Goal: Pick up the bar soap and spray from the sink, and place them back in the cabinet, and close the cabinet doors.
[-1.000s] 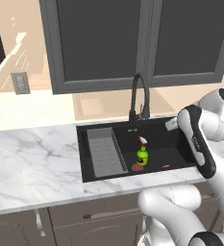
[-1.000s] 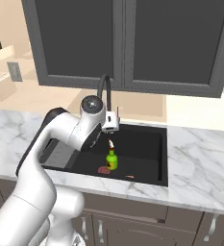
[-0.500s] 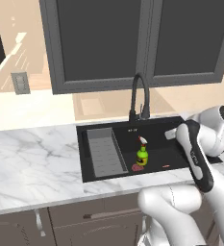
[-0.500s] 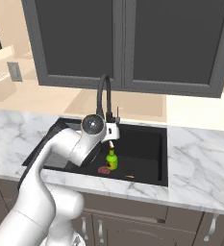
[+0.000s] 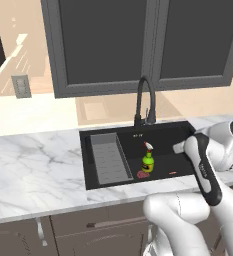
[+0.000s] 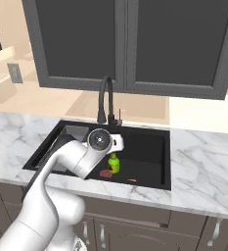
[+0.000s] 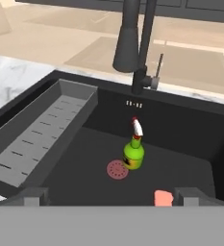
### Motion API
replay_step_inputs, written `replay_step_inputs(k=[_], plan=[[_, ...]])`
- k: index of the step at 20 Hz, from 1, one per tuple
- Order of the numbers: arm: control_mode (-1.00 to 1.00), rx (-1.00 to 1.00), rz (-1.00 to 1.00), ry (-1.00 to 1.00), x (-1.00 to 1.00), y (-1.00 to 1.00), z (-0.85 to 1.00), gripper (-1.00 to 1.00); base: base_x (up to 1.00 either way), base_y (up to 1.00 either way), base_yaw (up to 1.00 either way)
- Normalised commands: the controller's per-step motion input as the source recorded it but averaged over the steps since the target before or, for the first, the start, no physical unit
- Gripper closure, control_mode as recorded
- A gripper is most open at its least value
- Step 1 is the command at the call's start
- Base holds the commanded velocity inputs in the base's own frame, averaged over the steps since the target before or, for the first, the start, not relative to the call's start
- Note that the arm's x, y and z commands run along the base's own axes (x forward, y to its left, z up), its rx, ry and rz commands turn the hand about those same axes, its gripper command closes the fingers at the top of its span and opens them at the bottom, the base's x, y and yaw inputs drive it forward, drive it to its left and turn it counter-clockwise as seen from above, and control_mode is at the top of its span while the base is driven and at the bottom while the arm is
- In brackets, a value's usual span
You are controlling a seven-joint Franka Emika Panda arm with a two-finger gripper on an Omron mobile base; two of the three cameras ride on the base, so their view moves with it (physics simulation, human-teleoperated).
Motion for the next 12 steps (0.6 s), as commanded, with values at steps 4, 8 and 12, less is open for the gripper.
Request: replay_step_inputs(k=[4,8,12], plan=[[-1.0,0.0,0.09,0.0,0.0,-0.08,-0.2,-1.0,0.0,0.0,0.0],[-1.0,0.0,0.08,0.0,0.0,-0.04,-0.24,-1.0,0.0,0.0,0.0],[-1.0,0.0,0.03,0.0,0.0,0.0,-0.22,-1.0,0.0,0.0,0.0]])
